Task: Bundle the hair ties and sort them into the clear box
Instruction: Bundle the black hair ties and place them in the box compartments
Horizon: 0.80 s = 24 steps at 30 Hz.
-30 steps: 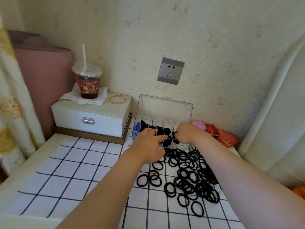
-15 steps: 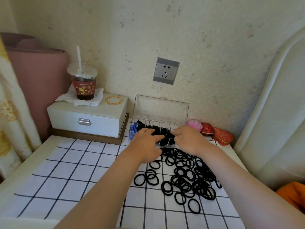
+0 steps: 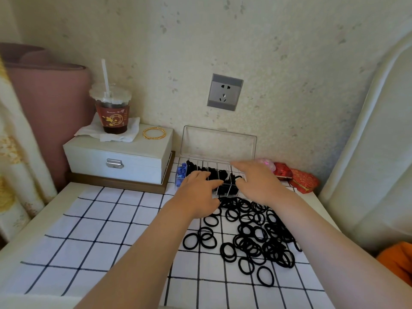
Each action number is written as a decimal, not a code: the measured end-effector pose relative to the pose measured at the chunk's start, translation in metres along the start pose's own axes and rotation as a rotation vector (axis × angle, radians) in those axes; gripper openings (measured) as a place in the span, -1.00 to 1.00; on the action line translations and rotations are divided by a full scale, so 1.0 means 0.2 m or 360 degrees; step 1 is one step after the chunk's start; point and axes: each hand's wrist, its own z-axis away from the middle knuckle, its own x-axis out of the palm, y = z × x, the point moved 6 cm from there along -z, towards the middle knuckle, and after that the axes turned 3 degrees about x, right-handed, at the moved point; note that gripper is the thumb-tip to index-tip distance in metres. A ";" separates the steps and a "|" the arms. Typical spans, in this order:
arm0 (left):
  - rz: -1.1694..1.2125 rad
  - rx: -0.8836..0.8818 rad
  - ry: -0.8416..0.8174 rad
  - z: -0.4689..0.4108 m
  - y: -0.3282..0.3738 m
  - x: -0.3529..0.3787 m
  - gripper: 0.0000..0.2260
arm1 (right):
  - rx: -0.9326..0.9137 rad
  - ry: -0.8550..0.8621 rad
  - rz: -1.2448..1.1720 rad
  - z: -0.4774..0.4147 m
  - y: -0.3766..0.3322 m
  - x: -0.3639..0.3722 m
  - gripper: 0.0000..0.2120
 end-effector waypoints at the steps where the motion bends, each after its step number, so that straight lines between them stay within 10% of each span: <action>1: 0.0001 0.0001 -0.0001 0.00 0.00 0.00 -0.45 | -0.0044 -0.0070 0.0006 0.02 -0.02 0.03 -0.50; 14: 0.0017 0.0007 -0.0001 0.00 0.00 0.01 -0.44 | 0.0014 -0.0297 0.0002 -0.01 0.00 0.13 -0.14; 24: 0.0065 0.0141 0.0348 0.03 0.10 -0.07 -0.57 | 0.0154 0.0001 -0.0608 0.20 0.03 -0.04 -0.47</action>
